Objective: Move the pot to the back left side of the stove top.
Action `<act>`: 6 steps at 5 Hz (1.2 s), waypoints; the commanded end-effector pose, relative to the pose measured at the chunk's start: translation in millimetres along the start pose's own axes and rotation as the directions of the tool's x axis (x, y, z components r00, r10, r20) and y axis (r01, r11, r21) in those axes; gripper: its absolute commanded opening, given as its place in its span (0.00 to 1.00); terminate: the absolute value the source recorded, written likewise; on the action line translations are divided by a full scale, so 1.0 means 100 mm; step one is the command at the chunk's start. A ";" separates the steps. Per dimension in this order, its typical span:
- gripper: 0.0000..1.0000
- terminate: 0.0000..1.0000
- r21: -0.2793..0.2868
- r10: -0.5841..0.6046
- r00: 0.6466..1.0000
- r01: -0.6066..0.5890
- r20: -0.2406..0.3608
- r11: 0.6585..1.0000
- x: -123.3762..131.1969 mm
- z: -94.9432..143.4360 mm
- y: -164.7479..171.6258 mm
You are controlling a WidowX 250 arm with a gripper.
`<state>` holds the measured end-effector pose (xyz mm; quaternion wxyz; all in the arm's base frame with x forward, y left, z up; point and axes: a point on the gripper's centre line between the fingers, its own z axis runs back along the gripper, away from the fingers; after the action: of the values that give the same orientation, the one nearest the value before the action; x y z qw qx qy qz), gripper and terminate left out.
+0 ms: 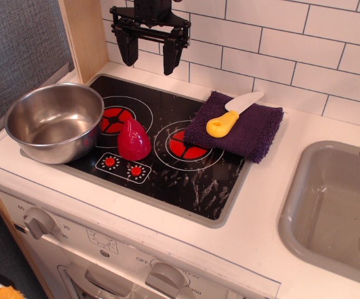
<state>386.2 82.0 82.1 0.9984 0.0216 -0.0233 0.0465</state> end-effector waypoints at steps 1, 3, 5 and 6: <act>1.00 0.00 0.000 0.000 1.000 0.000 0.000 1.000 0.00 0.00 0.00; 1.00 0.00 -0.068 0.099 0.994 -0.095 0.051 0.993 -0.37 0.01 0.22; 1.00 0.00 -0.033 0.131 0.990 -0.129 0.061 0.991 -0.81 -0.01 0.49; 1.00 0.00 -0.012 0.147 0.988 -0.147 0.051 0.989 -0.78 -0.04 0.52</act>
<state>300.2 124.9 62.0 0.9921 0.0082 -0.0295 0.1216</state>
